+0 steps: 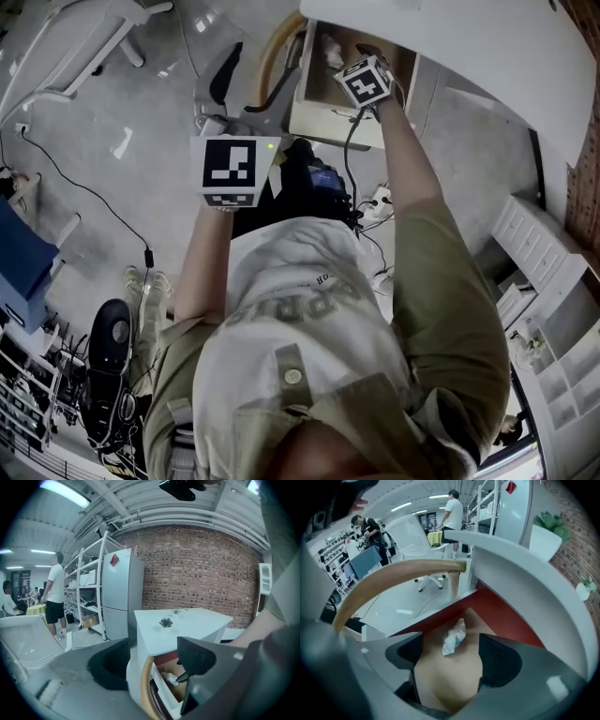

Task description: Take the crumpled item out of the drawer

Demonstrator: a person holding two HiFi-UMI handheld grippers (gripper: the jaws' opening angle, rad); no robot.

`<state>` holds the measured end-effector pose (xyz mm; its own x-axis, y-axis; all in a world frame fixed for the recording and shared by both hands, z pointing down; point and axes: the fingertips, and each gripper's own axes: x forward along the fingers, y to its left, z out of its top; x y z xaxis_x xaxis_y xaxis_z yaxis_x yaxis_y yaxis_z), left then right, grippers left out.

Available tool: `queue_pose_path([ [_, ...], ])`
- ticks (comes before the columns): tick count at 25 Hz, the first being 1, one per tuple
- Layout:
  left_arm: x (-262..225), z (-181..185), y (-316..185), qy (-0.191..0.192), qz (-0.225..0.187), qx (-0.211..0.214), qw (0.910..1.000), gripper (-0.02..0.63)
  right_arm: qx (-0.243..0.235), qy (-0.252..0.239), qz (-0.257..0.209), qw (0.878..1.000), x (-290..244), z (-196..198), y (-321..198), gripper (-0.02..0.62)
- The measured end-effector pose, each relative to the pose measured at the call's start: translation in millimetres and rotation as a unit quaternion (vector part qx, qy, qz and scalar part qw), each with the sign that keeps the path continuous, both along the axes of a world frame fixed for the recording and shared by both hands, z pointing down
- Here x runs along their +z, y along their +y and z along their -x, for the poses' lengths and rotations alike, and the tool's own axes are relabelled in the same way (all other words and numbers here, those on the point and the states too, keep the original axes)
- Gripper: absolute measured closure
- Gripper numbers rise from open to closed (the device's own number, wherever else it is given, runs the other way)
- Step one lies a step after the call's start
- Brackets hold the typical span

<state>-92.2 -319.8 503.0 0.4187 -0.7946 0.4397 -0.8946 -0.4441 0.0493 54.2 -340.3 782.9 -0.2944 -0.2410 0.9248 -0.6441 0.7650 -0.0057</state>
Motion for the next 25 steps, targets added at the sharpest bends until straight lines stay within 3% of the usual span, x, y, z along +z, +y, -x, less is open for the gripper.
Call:
queue_pose_path([
  [5,11,5,-6,0.008,0.009,-0.020,0.9997,0.279,-0.024,0.038,0.029,0.999,38,-1,-3,0.222],
  [17,35,5,-9,-0.009,0.016,-0.004,0.9998,0.279,-0.035,0.074,0.080,0.993,91,3,-10,0.278],
  [25,45,10,-13,-0.018,0.024,0.001,0.9996,0.279,-0.018,0.078,0.081,0.993,103,5,-13,0.406],
])
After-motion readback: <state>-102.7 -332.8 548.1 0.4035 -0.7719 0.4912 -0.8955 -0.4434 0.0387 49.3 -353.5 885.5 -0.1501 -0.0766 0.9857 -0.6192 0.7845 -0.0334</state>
